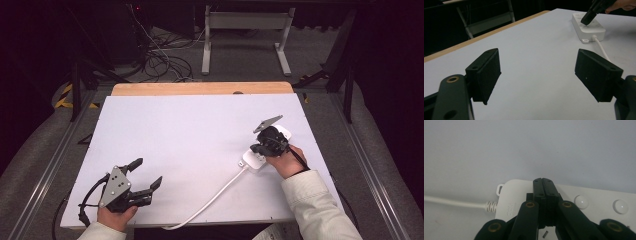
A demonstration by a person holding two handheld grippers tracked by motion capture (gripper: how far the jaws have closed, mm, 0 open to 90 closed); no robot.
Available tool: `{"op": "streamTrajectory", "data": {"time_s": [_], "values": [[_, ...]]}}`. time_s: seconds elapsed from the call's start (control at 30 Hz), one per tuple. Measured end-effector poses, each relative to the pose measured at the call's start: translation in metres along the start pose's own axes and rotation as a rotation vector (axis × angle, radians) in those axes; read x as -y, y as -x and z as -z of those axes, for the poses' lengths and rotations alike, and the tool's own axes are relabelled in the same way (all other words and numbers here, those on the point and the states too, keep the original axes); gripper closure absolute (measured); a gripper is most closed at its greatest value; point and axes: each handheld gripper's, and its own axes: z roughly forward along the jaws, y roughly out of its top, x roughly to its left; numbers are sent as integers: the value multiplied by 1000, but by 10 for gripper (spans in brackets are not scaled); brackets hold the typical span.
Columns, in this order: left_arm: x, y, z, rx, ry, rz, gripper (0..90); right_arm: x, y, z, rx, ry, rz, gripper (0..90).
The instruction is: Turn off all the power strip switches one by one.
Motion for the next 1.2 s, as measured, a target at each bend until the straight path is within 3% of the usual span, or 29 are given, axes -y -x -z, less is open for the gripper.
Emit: {"op": "streamTrajectory", "data": {"time_s": [0.53, 0.73, 1.2], "values": [[0, 0, 0, 1, 0, -1, 213, 2, 0, -4, 3, -10, -1, 900], [0, 1, 0, 1, -1, 0, 212, 3, 2, -4, -12, -7, -24, 900], [0, 1, -1, 4, -2, 6, 213, 2, -3, -5, 18, -20, -11, 900]]}}
